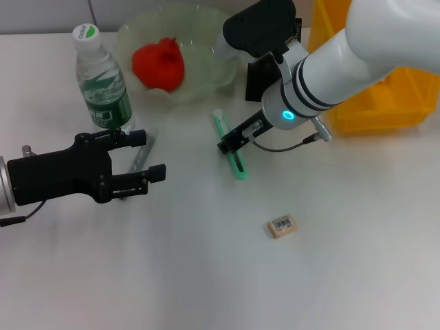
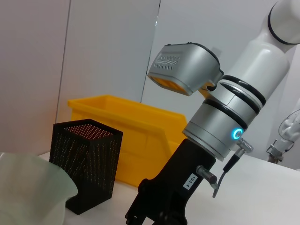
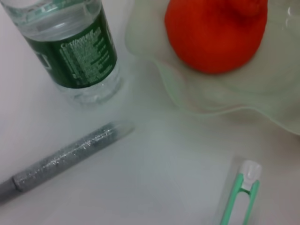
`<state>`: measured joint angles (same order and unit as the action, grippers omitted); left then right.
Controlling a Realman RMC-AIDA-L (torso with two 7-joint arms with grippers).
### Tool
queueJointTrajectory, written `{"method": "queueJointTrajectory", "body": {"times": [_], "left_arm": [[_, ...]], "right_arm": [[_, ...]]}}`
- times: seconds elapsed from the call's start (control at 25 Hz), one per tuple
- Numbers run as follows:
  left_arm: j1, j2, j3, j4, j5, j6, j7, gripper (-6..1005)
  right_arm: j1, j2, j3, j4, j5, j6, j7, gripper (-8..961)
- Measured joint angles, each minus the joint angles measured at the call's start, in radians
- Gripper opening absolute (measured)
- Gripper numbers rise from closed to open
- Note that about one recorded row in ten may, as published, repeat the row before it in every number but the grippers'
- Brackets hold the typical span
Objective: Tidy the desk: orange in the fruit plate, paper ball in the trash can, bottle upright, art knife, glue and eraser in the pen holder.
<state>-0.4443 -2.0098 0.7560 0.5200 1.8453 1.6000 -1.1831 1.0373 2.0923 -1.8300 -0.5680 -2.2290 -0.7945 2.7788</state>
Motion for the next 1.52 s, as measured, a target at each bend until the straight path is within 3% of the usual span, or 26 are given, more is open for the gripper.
{"method": "queueJointTrajectory", "body": {"times": [0.2,0.52,1.28,1.52], "left_arm": [[-0.001,0.0,0.0,0.0,0.0,0.0,0.0,800],[-0.002,0.002,0.0,0.0,0.0,0.0,0.001,800],[-0.002,0.0,0.0,0.002,0.0,-0.002,0.002,800],[-0.002,-0.001,0.0,0.006,0.0,-0.001,0.002,800]], "right_arm": [[0.0,0.0,0.0,-0.001,-0.007,-0.001,0.002,349],[0.0,-0.002,0.003,-0.001,-0.007,-0.01,0.003,165],[0.002,-0.008,0.011,-0.005,-0.006,-0.046,-0.001,168],[-0.066,-0.011,0.048,-0.129,-0.052,-0.092,-0.004,170]]}}
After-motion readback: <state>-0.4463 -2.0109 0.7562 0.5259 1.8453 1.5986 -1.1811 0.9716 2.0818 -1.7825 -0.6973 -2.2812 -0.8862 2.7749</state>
